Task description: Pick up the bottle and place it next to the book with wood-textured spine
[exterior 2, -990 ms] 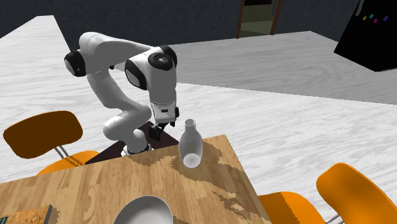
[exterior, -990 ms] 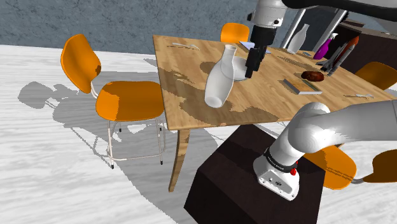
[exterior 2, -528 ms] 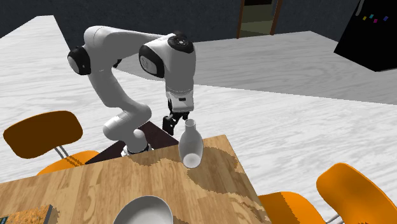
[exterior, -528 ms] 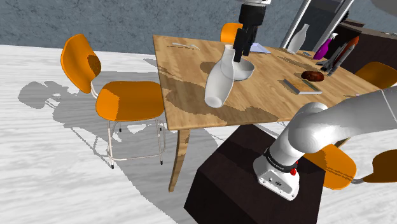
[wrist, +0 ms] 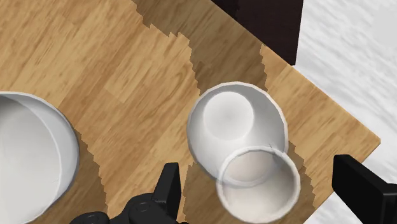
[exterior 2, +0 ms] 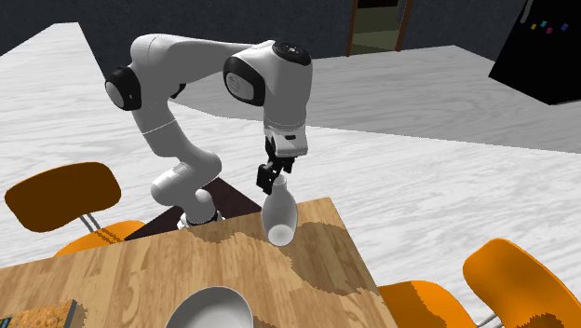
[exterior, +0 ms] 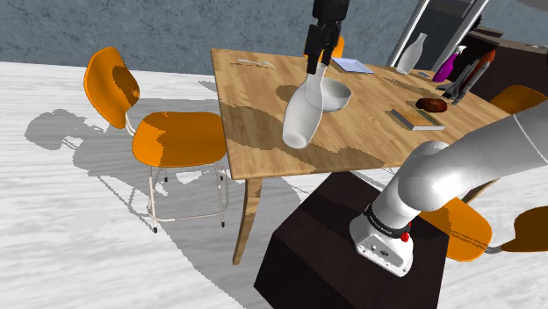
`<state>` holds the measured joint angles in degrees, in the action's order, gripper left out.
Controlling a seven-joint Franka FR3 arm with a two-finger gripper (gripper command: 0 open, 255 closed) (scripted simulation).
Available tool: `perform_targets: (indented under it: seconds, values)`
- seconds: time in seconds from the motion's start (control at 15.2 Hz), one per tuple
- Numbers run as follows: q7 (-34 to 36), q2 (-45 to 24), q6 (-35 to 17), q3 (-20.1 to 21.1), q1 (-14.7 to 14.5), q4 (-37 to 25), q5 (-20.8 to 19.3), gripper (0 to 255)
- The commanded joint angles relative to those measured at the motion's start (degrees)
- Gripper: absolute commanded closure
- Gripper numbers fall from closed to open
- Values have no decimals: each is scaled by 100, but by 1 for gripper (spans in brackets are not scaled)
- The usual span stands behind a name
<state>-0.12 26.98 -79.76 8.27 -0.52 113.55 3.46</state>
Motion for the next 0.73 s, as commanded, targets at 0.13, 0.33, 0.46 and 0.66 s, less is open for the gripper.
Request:
perform_targets:
  seconds: [0.13,0.33,0.46,0.66]
  values:
    - [-15,152,-322,3,-12,471,17,0]
    - [-15,152,-322,3,-12,471,17,0]
    - [-15,152,-322,3,-12,471,17,0]
    - [-15,151,-321,3,-12,469,17,0]
